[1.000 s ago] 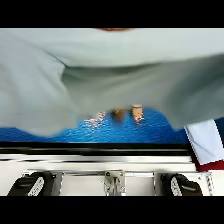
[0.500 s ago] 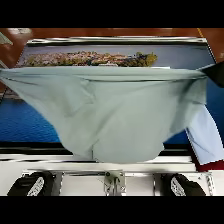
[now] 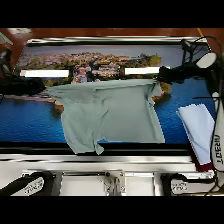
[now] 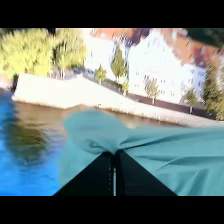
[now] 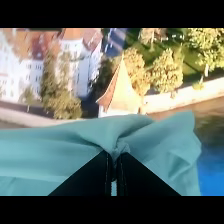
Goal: Fold the shirts.
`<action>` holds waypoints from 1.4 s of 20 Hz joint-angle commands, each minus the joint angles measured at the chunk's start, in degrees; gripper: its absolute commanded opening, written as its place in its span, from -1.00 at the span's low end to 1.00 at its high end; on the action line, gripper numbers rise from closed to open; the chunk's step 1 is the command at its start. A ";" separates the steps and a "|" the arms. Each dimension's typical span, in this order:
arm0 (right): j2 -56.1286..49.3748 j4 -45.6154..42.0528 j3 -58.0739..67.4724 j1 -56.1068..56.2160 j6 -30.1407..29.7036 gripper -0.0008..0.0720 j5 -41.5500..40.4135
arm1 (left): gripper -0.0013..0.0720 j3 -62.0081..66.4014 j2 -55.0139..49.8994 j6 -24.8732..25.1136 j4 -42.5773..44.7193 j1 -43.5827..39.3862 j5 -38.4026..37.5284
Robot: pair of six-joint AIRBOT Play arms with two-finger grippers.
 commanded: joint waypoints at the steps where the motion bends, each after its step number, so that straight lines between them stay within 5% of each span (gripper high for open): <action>1: -6.14 0.63 -0.20 2.84 6.08 -0.79 -4.02 | -0.86 -0.35 -10.71 -0.04 -7.52 -1.38 -2.62; 4: -7.93 0.76 -0.20 2.84 7.89 -0.69 0.42 | -0.74 -0.33 -16.41 -0.02 -8.83 -5.14 -5.84; 5: -7.91 0.92 -0.15 2.80 8.55 0.26 1.64 | -0.11 -0.28 -17.62 0.72 -8.70 -5.84 -6.47; 6: -7.85 1.60 0.74 2.49 6.95 0.92 5.31 | 0.81 0.04 -18.01 1.88 -7.74 -5.62 -8.44; 7: -7.85 0.90 2.47 1.75 4.35 0.92 9.70 | 0.96 1.22 -18.01 1.84 -3.78 -4.68 -12.07; 9: -7.17 -4.46 6.49 -0.70 -1.05 0.92 22.08 | 0.96 3.93 -17.46 2.32 3.48 -1.33 -21.14; 11: -5.57 -9.33 7.39 -3.76 -2.10 0.92 33.92 | 0.75 3.08 -16.48 5.86 4.00 2.84 -29.59; 13: -4.00 -8.98 4.70 -7.17 -2.05 0.92 37.86 | 0.75 -2.97 -14.91 6.05 1.25 6.16 -32.63; 19: 4.26 10.03 -18.91 -14.49 -5.25 0.91 27.26 | 0.83 -35.89 -5.57 14.25 -16.59 8.31 -8.94; 26: 6.84 14.32 -21.44 -14.64 -5.27 0.91 22.08 | 0.77 -39.85 -7.19 18.25 -24.83 5.75 -3.23; 27: 6.84 14.19 -21.44 -14.64 -5.27 0.91 22.08 | 0.38 -39.85 -7.80 18.27 -26.77 4.85 -2.25; 28: 6.84 13.35 -21.42 -14.64 -5.20 0.91 22.56 | -0.33 -39.80 -8.33 18.80 -29.29 4.13 -1.53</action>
